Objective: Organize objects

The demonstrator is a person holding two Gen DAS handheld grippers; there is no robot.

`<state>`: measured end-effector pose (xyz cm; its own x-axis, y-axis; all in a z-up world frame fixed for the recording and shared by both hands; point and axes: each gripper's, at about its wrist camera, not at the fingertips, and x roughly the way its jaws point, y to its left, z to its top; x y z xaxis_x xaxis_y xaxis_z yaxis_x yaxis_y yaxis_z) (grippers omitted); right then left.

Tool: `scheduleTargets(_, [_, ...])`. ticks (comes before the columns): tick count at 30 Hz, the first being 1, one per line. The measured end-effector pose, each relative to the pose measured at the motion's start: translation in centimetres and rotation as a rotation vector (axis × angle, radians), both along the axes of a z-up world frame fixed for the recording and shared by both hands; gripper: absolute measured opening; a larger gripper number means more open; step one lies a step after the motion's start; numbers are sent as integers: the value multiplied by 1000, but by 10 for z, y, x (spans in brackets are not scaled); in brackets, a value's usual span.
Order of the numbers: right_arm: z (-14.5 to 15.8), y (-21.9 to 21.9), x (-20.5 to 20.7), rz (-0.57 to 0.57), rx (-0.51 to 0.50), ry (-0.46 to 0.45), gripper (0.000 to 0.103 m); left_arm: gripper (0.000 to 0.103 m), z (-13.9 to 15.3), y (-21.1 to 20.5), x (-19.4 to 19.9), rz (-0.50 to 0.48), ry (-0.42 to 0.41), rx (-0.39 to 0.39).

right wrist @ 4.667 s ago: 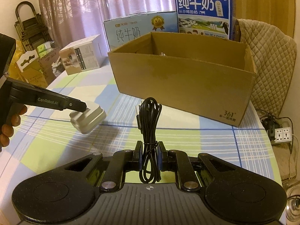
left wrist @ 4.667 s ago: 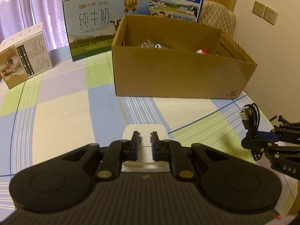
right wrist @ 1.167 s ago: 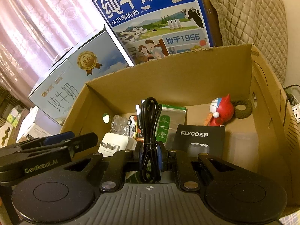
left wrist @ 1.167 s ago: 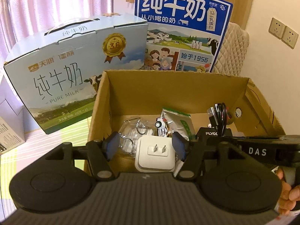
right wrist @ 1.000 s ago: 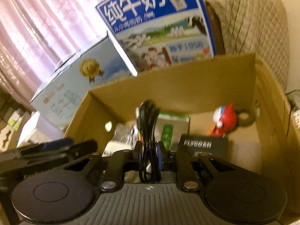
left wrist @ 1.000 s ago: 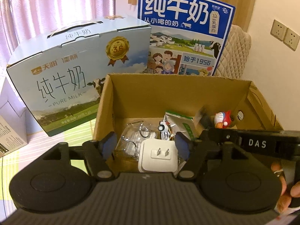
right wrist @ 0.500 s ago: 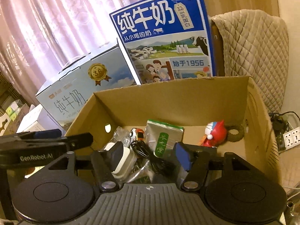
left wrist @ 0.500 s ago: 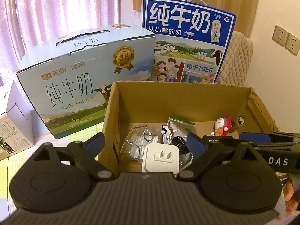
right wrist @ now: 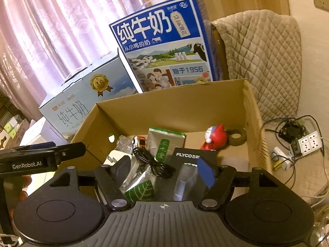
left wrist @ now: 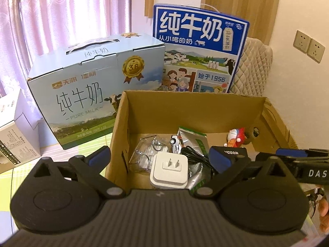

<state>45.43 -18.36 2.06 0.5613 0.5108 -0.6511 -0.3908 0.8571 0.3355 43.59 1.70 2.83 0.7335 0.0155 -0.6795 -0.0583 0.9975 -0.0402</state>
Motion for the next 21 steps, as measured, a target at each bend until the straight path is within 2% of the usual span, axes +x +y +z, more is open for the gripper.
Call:
scheduleTargets(11, [16,-24,-38,-20,-46,-34,74,102,12,-21,-47,-5,-18,26])
scheduleTargets(16, [23,-36,-57,-9,-48,-50,75,103,18,-35,-72,16,-45,73])
scheduleTargets(21, [27,-47,-77,1,-54,-60,76,102,25,-44,-101,39,-60,60])
